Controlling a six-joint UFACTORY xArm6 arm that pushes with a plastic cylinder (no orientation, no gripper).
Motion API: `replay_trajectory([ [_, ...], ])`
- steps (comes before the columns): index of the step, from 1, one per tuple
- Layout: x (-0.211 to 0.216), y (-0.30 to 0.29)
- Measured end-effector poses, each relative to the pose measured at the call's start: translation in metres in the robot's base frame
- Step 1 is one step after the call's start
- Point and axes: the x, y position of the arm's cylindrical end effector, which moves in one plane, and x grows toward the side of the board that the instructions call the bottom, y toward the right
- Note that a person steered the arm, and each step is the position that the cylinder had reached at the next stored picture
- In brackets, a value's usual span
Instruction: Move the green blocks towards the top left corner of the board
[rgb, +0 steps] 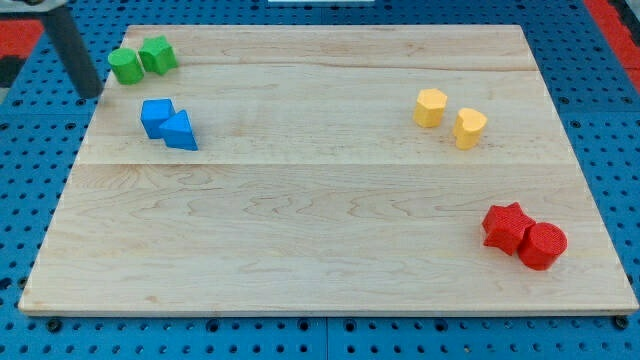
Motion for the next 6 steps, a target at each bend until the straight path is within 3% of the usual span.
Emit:
replay_trajectory([
  [3, -0.034, 0.047],
  [6, -0.034, 0.034],
])
